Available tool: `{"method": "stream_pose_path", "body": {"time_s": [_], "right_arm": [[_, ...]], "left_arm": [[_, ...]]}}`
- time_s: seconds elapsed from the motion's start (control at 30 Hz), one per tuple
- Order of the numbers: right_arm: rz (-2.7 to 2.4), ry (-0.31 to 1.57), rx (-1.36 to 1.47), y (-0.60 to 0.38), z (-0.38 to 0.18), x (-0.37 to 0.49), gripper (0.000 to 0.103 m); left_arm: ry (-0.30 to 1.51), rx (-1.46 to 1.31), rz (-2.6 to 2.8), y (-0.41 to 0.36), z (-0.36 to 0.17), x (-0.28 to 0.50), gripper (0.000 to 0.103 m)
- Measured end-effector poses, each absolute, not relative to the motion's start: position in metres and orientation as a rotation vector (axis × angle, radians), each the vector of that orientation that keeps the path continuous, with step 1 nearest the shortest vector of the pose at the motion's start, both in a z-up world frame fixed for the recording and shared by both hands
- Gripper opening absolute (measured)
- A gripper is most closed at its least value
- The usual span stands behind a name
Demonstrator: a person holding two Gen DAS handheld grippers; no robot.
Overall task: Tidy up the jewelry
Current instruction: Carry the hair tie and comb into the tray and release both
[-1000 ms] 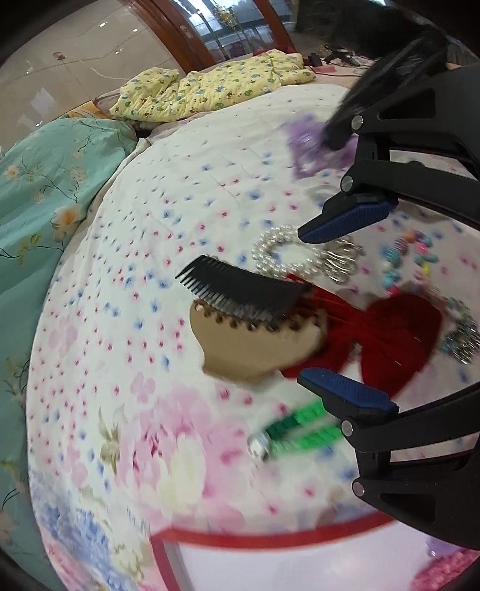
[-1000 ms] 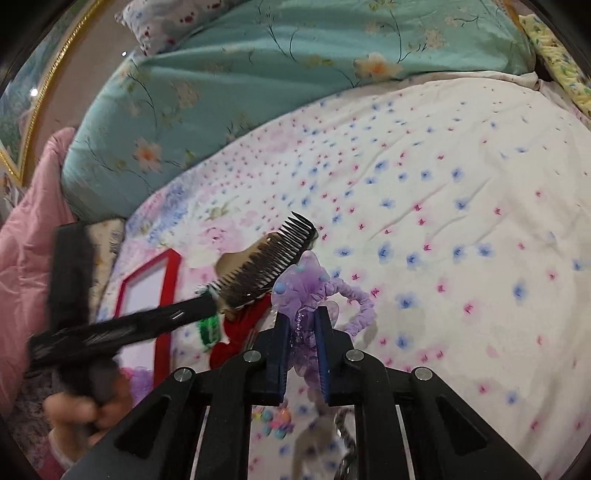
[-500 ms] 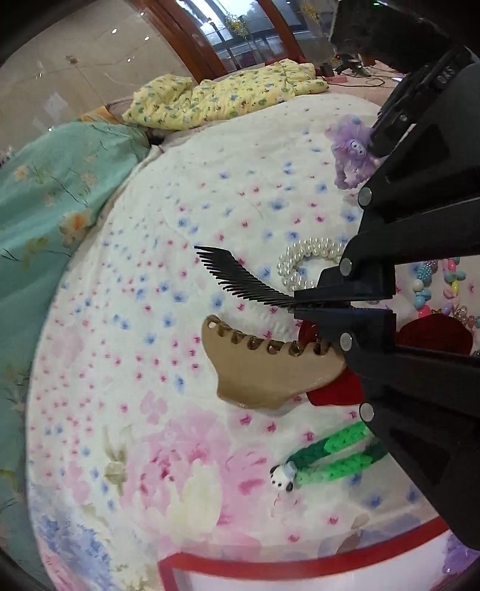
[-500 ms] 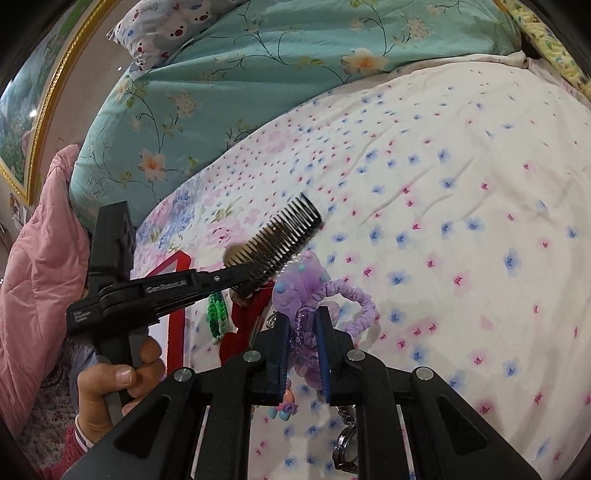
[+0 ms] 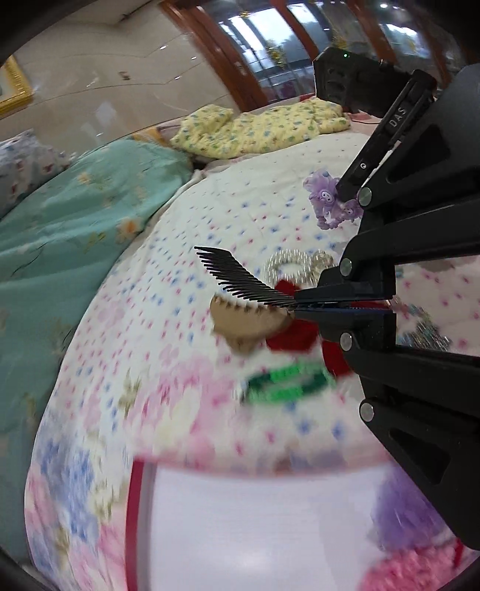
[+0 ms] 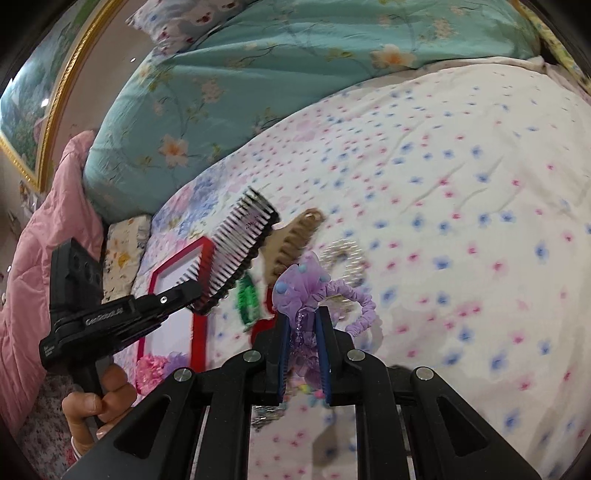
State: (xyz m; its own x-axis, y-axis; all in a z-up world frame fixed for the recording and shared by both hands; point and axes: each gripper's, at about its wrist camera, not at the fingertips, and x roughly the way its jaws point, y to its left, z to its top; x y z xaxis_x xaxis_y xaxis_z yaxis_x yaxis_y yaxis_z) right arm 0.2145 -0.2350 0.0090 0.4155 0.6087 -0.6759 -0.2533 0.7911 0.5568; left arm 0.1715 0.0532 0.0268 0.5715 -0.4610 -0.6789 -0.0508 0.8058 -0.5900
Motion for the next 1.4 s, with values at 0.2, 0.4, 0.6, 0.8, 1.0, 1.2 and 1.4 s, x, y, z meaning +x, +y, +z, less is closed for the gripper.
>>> {"method": "stream_pose_path", "body": {"time_s": [0.2,0.4,0.6,0.8,1.0,1.2,1.4], "right_arm": [[0.638,1.021,0.359,-0.192,0.013,0.208,0.013],[0.733,1.034,0.313,-0.138,0.014,0.205,0.013],[0.806,1.042,0.281,-0.089,0.015,0.206,0.013],[0.855,1.051,0.252,-0.037,0.013,0.214,0.013],[0.882,1.058,0.199,0.019,0.008,0.225,0.013],[0.892,1.082,0.138,0.065,-0.005,0.250,0.013],[0.904,1.101,0.091,0.096,-0.017,0.268,0.013]], "left_arm": [[0.896,-0.661,-0.189,0.102,0.030,0.137,0.001],[0.869,-0.704,-0.118,0.146,0.025,0.112,0.001],[0.837,-0.765,-0.055,0.188,0.019,0.095,0.001],[0.802,-0.791,0.005,0.219,0.014,0.094,0.001],[0.786,-0.834,0.051,0.251,0.000,0.104,0.001],[0.779,-0.866,0.091,0.282,-0.017,0.123,0.001],[0.794,-0.889,0.104,0.296,-0.034,0.138,0.001]]}}
